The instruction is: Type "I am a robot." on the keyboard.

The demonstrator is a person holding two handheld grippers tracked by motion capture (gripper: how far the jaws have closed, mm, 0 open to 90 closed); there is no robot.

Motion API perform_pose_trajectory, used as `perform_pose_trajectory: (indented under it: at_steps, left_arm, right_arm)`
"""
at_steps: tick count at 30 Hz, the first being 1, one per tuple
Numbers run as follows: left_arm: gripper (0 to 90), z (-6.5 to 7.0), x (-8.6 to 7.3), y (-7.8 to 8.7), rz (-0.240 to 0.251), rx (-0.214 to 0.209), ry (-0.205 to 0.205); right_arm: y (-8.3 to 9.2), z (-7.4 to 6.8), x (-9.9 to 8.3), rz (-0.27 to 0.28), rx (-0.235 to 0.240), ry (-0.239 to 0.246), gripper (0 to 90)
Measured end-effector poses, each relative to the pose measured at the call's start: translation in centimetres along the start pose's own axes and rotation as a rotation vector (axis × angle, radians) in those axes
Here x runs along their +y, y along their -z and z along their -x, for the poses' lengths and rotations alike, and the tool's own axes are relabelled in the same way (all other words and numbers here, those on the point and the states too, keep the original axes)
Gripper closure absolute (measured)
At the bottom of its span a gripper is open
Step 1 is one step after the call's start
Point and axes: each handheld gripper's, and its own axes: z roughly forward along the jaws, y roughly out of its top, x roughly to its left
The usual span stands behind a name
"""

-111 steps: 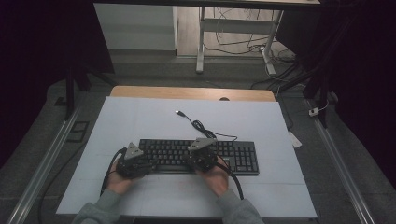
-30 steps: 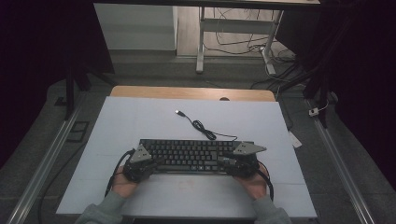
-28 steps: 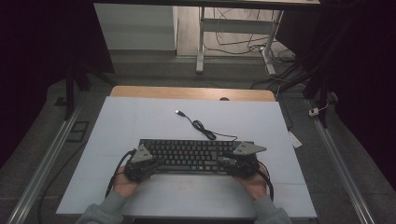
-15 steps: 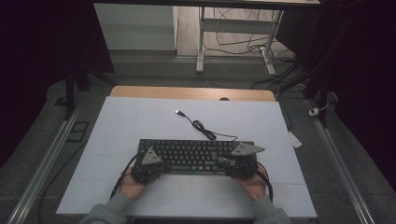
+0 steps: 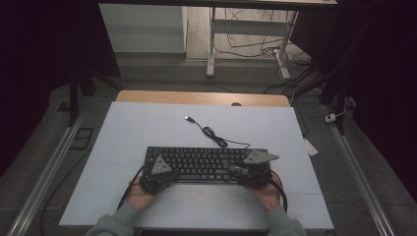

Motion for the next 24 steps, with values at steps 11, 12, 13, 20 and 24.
perform_pose_trajectory:
  at_steps: [11,12,13,20,24]
  left_arm:
    - [81.2,-1.3,0.0,2.1,0.131,0.000,0.090]
    - [75.7,-1.3,0.0,2.2,0.135,0.009,0.089]
    - [70.0,-1.3,-0.1,2.3,0.143,0.019,0.091]
    - [48.1,-1.7,-0.2,2.7,0.149,0.029,0.112]
    - [45.8,-2.2,-0.4,2.7,0.139,0.034,0.126]
  right_arm:
    - [0.1,0.1,0.0,0.005,-0.001,-0.001,51.2]
    - [0.1,0.1,0.0,0.004,-0.002,-0.003,51.1]
    - [0.2,0.1,0.0,0.004,-0.004,-0.002,51.1]
    - [0.2,0.2,0.0,0.006,-0.007,-0.002,50.8]
    - [0.1,0.1,0.0,0.003,-0.006,-0.001,50.8]
